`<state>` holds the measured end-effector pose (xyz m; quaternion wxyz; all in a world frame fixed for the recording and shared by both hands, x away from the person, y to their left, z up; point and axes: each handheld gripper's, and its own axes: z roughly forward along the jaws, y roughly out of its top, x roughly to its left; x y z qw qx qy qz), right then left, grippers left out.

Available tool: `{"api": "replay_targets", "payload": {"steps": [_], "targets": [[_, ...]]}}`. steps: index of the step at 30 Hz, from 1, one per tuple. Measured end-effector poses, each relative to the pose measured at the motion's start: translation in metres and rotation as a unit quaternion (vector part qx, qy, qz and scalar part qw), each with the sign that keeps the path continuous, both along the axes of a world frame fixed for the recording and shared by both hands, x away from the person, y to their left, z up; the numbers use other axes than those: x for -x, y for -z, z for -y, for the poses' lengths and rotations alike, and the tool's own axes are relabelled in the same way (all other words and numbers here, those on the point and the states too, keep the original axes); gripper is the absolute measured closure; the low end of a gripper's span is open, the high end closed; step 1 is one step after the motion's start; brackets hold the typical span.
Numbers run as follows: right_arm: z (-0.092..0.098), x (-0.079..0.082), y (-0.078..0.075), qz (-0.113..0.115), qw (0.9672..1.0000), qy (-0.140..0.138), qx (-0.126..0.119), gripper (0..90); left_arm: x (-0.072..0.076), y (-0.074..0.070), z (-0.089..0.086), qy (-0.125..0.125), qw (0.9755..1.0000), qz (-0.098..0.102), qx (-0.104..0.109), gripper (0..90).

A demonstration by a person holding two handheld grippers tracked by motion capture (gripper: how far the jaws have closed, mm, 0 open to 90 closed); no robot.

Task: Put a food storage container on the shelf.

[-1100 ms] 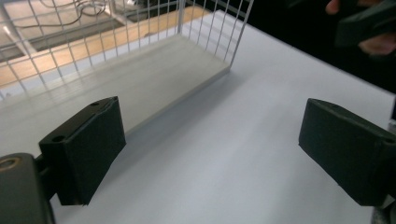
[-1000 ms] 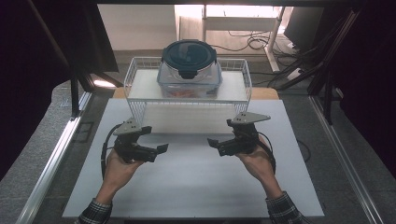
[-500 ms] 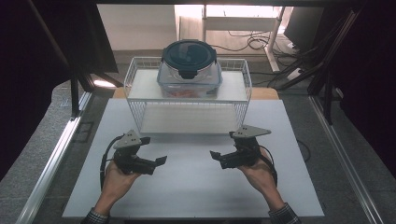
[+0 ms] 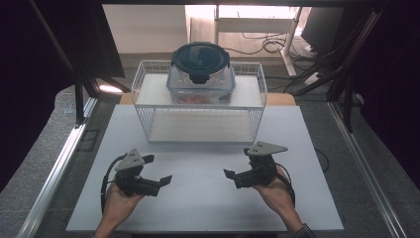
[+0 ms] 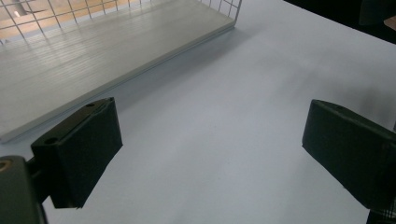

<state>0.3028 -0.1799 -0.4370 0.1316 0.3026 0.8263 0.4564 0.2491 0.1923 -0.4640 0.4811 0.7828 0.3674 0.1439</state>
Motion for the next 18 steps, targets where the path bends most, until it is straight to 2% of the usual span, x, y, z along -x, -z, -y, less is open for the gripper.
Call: {"api": "replay_targets", "payload": {"steps": [6, 11, 18], "targets": [[0.007, 0.008, 0.007, -0.007, 1.0000, 0.001, -0.003, 0.0, 0.007, 0.008, -0.003, -0.002, 1.0000, -0.005, 0.002, 4.3], [0.015, 0.014, 0.012, -0.008, 0.9999, 0.006, -0.003, 0.0, 0.013, 0.013, -0.005, -0.007, 1.0000, -0.006, -0.004, 4.2], [0.029, 0.023, 0.017, -0.012, 0.9998, 0.017, -0.005, 0.0, 0.023, 0.016, -0.015, -0.018, 0.9998, -0.006, 0.001, 4.2]]}}
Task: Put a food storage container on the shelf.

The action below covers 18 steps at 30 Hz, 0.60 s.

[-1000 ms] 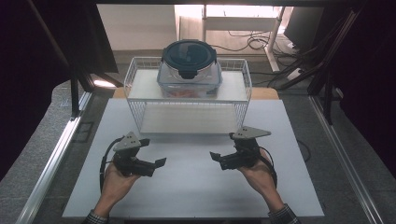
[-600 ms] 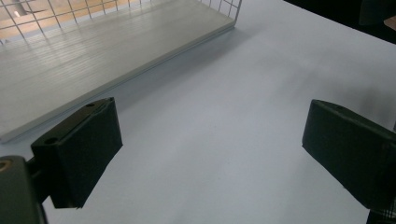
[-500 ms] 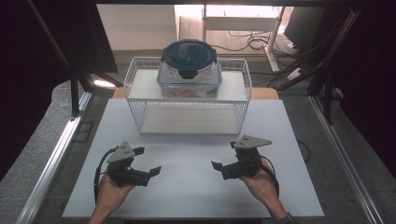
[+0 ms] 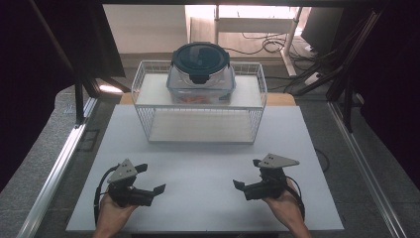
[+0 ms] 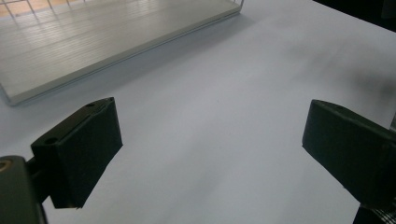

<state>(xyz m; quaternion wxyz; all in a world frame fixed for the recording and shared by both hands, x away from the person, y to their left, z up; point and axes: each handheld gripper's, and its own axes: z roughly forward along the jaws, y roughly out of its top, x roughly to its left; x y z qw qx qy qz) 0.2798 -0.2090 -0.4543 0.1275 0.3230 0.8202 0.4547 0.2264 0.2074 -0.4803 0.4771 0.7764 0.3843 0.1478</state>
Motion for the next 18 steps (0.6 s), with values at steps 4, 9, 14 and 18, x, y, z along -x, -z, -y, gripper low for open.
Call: {"api": "replay_targets", "payload": {"steps": [4, 9, 14, 18], "targets": [[0.008, 0.006, 0.003, 0.002, 1.0000, 0.004, 0.001, 0.0, 0.006, 0.002, -0.007, -0.008, 1.0000, 0.000, 0.003, 4.2], [0.015, 0.012, 0.006, 0.006, 0.9999, 0.009, 0.006, 0.0, 0.012, 0.005, -0.013, -0.014, 0.9999, 0.000, 0.001, 4.2], [0.024, 0.018, 0.009, 0.009, 0.9998, 0.018, 0.007, 0.0, 0.018, 0.008, -0.020, -0.022, 0.9998, 0.000, -0.001, 4.1], [0.032, 0.021, 0.011, 0.009, 0.9996, 0.027, 0.006, 0.0, 0.022, 0.014, -0.024, -0.029, 0.9996, -0.002, -0.007, 3.7]]}}
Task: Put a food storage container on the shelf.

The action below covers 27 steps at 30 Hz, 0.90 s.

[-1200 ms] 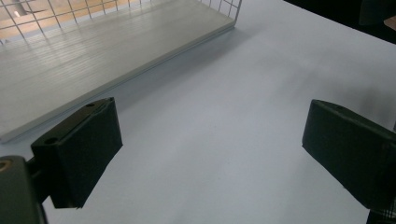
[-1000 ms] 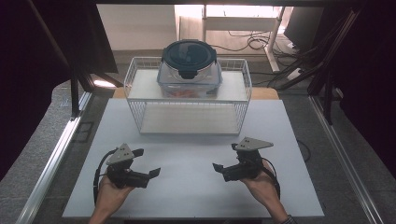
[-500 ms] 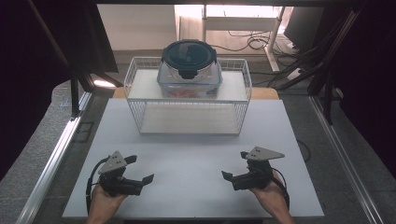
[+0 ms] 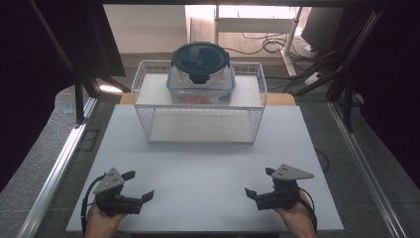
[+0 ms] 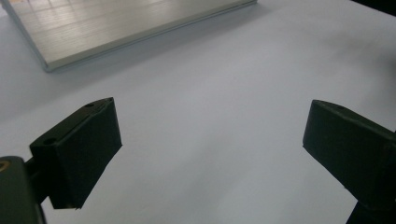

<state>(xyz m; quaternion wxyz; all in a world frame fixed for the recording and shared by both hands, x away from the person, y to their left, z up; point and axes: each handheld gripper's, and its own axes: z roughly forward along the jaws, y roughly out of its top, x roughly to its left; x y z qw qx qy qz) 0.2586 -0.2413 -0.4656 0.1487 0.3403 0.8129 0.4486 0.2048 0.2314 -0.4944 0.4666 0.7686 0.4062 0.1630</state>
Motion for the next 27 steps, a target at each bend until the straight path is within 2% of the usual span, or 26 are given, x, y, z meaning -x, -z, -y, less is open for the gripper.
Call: {"api": "replay_targets", "payload": {"steps": [13, 20, 27], "targets": [[0.020, 0.009, 0.016, -0.008, 0.9994, 0.027, 0.022, 0.0, 0.008, 0.017, -0.005, -0.006, 0.9997, -0.019, -0.014, 2.5], [0.026, 0.013, 0.025, -0.023, 0.9989, 0.032, 0.024, 0.0, 0.011, 0.026, -0.008, -0.006, 0.9994, -0.031, -0.016, 2.6], [0.029, 0.015, 0.035, -0.042, 0.9979, 0.033, 0.037, 0.0, 0.013, 0.032, -0.008, -0.005, 0.9988, -0.045, -0.020, 2.4]]}}
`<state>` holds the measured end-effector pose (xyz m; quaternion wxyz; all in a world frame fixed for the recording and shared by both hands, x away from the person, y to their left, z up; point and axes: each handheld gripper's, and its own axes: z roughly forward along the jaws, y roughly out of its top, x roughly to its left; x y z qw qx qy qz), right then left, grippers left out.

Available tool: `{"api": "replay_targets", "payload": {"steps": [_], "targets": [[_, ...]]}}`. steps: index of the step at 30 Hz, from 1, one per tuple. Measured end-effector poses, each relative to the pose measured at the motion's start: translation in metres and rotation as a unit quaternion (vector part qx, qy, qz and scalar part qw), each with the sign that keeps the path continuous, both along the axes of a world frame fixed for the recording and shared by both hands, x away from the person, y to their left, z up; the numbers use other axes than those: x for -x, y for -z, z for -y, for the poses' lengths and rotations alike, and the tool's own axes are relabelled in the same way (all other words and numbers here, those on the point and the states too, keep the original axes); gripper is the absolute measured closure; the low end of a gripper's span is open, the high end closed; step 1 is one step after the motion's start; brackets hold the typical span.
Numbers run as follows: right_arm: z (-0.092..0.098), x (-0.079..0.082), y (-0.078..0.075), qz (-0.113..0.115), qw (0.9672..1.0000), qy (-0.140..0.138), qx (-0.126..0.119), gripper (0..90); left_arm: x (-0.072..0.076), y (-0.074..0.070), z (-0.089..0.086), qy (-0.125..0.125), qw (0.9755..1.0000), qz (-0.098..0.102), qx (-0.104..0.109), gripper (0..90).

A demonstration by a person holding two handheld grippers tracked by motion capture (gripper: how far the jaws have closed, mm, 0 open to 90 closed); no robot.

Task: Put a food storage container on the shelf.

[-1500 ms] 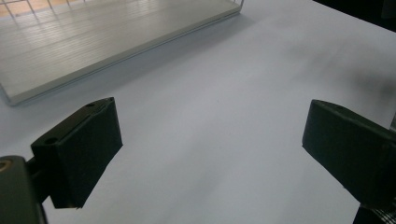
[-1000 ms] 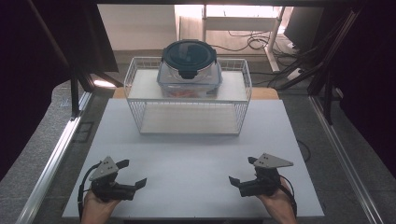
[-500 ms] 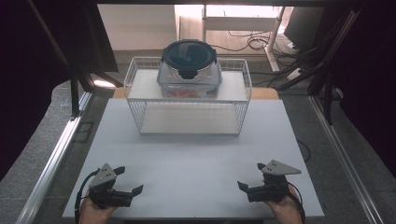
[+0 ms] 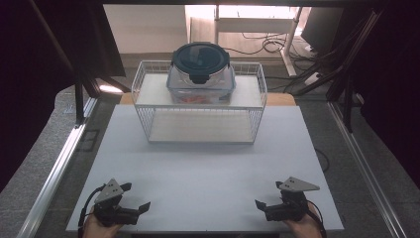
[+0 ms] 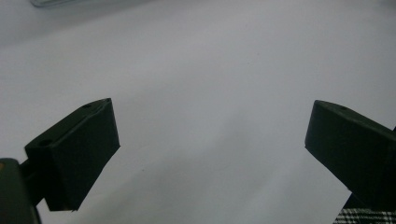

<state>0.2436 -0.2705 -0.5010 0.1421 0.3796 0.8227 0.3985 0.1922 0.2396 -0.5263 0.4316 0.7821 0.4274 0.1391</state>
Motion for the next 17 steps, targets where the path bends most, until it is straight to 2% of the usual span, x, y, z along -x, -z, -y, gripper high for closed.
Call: {"api": "replay_targets", "payload": {"steps": [8, 14, 17], "targets": [[-0.003, -0.002, 0.010, -0.031, 0.9991, -0.011, 0.026, 0.0, -0.004, 0.008, 0.002, 0.007, 0.9995, -0.027, -0.013, 2.5], [-0.006, -0.002, 0.014, -0.040, 0.9982, -0.019, 0.040, 0.0, -0.006, 0.012, 0.004, 0.010, 0.9986, -0.047, -0.023, 2.1], [-0.007, -0.002, 0.016, -0.046, 0.9978, -0.019, 0.042, 0.0, -0.007, 0.013, 0.004, 0.008, 0.9985, -0.049, -0.024, 2.0]]}}
